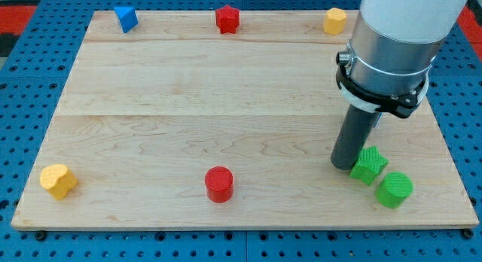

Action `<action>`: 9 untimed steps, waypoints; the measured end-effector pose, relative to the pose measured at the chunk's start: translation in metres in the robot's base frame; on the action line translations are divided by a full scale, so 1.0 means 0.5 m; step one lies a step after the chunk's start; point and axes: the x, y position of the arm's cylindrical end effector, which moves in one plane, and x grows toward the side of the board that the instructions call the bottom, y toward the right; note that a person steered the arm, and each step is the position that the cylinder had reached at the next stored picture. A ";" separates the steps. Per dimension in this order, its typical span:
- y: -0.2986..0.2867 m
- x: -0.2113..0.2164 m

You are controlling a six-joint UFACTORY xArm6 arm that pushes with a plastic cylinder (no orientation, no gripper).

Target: Move the red circle into the red star

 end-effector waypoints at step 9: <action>-0.402 -0.138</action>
